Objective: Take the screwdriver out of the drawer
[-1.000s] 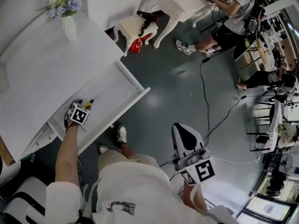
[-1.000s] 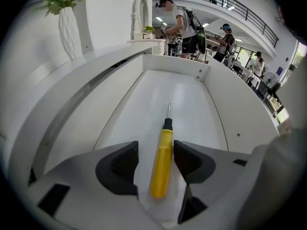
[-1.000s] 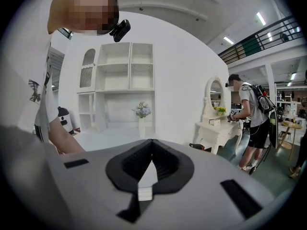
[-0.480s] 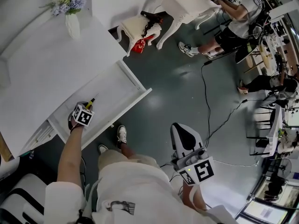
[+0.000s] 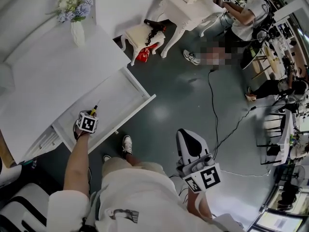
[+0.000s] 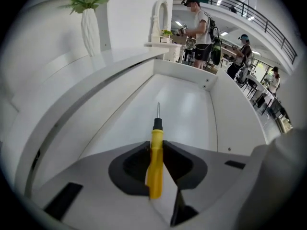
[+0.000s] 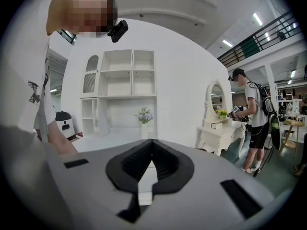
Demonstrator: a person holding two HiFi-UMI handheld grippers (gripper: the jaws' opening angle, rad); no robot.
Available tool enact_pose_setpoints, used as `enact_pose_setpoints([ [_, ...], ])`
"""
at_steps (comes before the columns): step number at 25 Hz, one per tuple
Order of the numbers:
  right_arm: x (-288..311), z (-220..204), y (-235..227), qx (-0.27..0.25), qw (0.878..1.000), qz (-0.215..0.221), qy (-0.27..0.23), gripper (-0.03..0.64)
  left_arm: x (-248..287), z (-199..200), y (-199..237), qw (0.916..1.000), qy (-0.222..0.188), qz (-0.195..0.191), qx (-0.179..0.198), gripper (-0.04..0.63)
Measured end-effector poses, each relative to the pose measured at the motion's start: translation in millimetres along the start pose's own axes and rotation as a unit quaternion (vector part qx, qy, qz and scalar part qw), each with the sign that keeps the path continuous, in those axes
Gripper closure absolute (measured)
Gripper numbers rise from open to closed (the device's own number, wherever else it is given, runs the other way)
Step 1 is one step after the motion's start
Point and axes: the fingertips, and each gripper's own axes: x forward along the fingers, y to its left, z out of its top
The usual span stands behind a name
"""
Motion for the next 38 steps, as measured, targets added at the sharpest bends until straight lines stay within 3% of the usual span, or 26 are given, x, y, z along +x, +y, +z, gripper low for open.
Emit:
enact_pose_setpoints([
  [2, 3, 4, 6, -0.002, 1.000, 0.013, -0.009, 0.609, -11, 4, -2, 0.9999, -0.011, 0.003, 0.000, 0.506],
  [8, 18, 21, 49, -0.009, 0.996, 0.080, -0.034, 0.609, -62, 4, -1, 0.9951, -0.081, 0.016, -0.055, 0.508],
  [17, 50, 35, 126, -0.018, 0.983, 0.179, -0.047, 0.609, -163, 0, 22, 0.9767, -0.181, 0.043, -0.108, 0.508],
  [28, 64, 48, 202, -0.033, 0.973, 0.221, -0.059, 0.609, -279, 7, 60, 0.9412, -0.306, 0.068, -0.125, 0.508],
  [34, 70, 53, 218, -0.039, 0.972, 0.223, -0.066, 0.609, -336, 16, 78, 0.9170, -0.368, 0.079, -0.132, 0.508],
  [38, 73, 56, 221, -0.039, 0.972, 0.221, -0.073, 0.609, -368, 19, 83, 0.9053, -0.396, 0.088, -0.126, 0.508],
])
